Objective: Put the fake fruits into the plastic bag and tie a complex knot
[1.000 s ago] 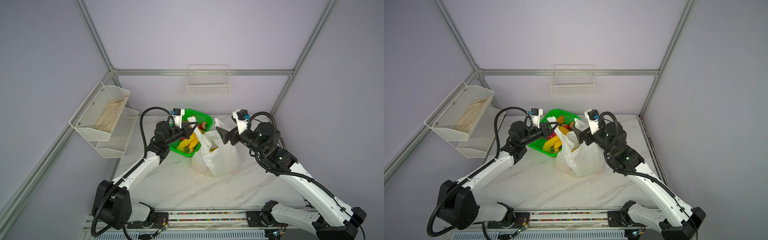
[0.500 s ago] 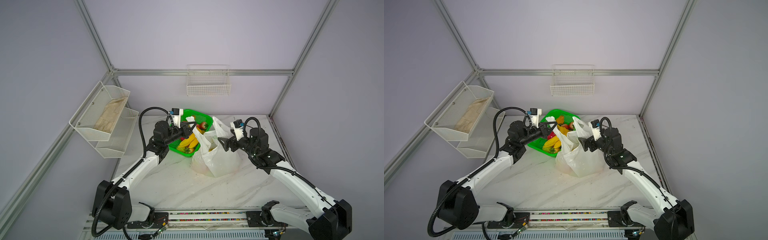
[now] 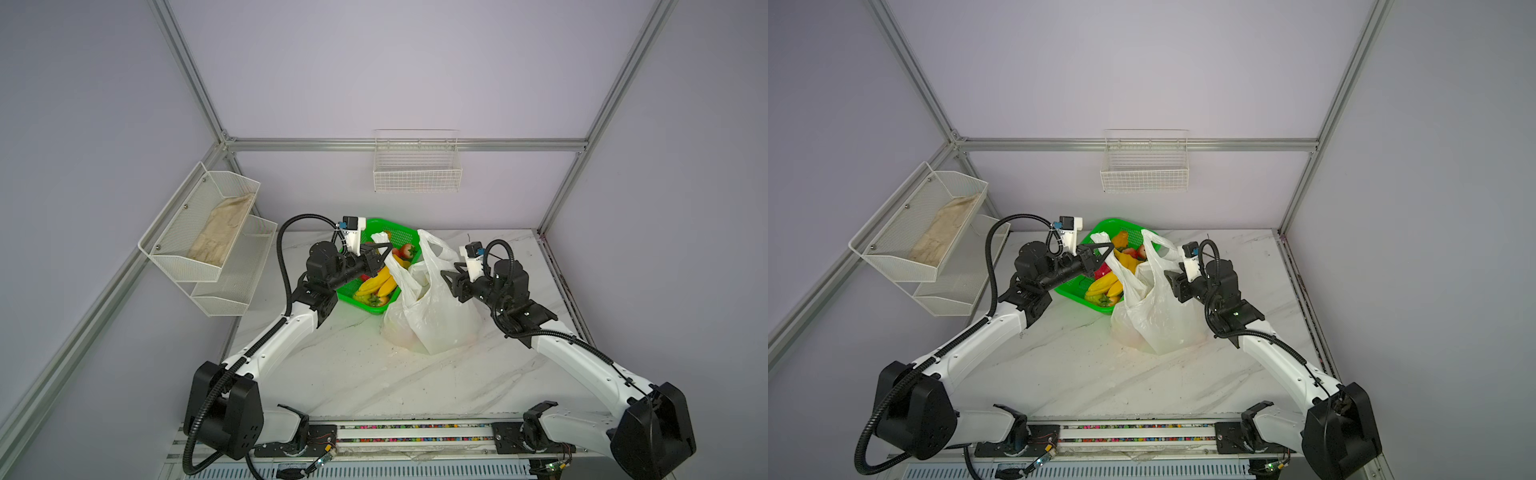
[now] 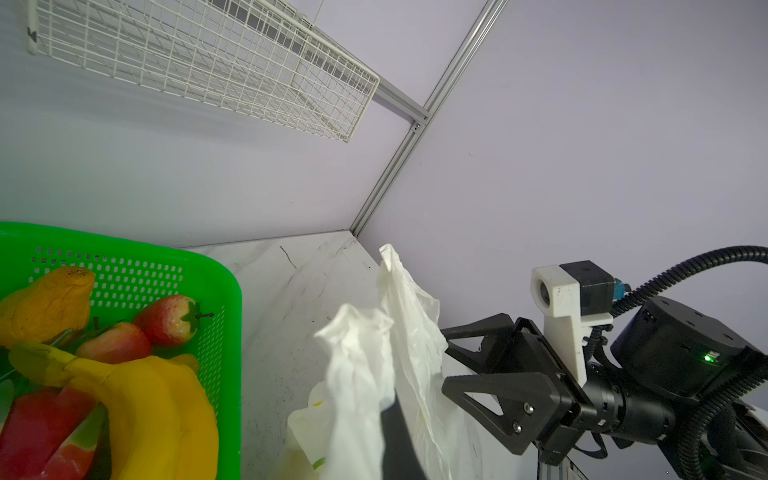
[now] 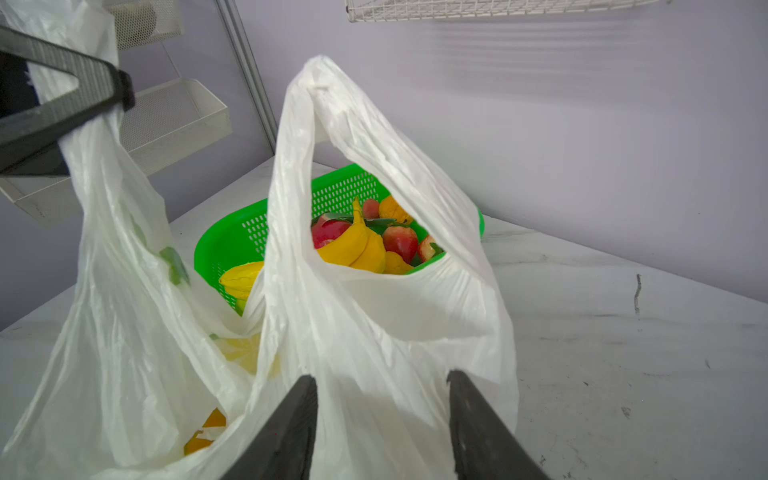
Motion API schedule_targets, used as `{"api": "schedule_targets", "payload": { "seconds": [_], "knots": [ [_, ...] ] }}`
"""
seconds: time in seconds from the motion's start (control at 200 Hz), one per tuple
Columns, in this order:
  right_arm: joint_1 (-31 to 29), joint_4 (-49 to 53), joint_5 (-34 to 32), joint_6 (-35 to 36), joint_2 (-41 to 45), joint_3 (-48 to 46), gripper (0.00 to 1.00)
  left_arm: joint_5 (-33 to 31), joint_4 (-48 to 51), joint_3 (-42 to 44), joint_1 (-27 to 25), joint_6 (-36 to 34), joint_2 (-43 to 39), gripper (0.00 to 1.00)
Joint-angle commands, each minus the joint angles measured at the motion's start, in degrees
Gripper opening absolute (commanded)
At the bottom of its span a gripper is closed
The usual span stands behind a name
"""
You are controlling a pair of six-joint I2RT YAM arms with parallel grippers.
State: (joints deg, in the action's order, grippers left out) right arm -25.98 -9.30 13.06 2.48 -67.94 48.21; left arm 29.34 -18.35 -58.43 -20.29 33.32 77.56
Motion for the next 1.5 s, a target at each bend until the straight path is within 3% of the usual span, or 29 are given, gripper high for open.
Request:
{"api": "schedule_targets", "payload": {
  "seconds": [0.0, 0.12, 0.28, 0.45, 0.79, 0.875, 1.06, 1.365, 1.495],
  "knots": [
    [0.3, 0.3, -6.2, -0.2, 3.9, 0.4, 0.67, -0.9, -1.5, -3.6, 0.3, -1.0, -2.1, 0.00],
    [0.2, 5.6, -8.2, 0.2, 4.1, 2.7, 0.97, -0.7, -1.7, -3.7, 0.3, -1.0, -2.0, 0.00],
    [0.4, 5.9, -5.3, -0.7, 2.5, 4.0, 0.97, -0.4, -1.7, -3.9, 0.3, -1.0, -1.6, 0.00],
    [2.8, 6.3, 7.3, -1.1, -1.5, 8.2, 0.97, -0.1, -1.3, -3.8, 0.3, -1.0, -2.0, 0.00],
    [11.1, 6.9, 19.0, -4.3, -4.1, 13.1, 0.97, 0.2, -1.8, -3.6, 0.4, -0.7, -2.6, 0.00],
    [12.8, 6.9, 21.9, -4.7, -4.0, 13.8, 0.95, 0.2, -1.8, -3.5, 0.3, -0.8, -2.7, 0.00],
    [12.9, 9.7, 21.0, -2.8, -7.3, 15.8, 0.76, 0.6, -1.8, -3.5, 0.3, -0.6, -2.4, 0.00],
    [12.8, 9.4, 23.4, -0.2, -12.0, 16.6, 0.68, 0.6, -1.7, -3.6, 0.4, -1.0, -2.6, 0.00],
    [12.8, 6.0, 25.6, -1.7, -12.6, 15.5, 0.48, -0.2, -1.2, -3.4, 0.4, -1.6, -2.8, 0.00]
  ]
}}
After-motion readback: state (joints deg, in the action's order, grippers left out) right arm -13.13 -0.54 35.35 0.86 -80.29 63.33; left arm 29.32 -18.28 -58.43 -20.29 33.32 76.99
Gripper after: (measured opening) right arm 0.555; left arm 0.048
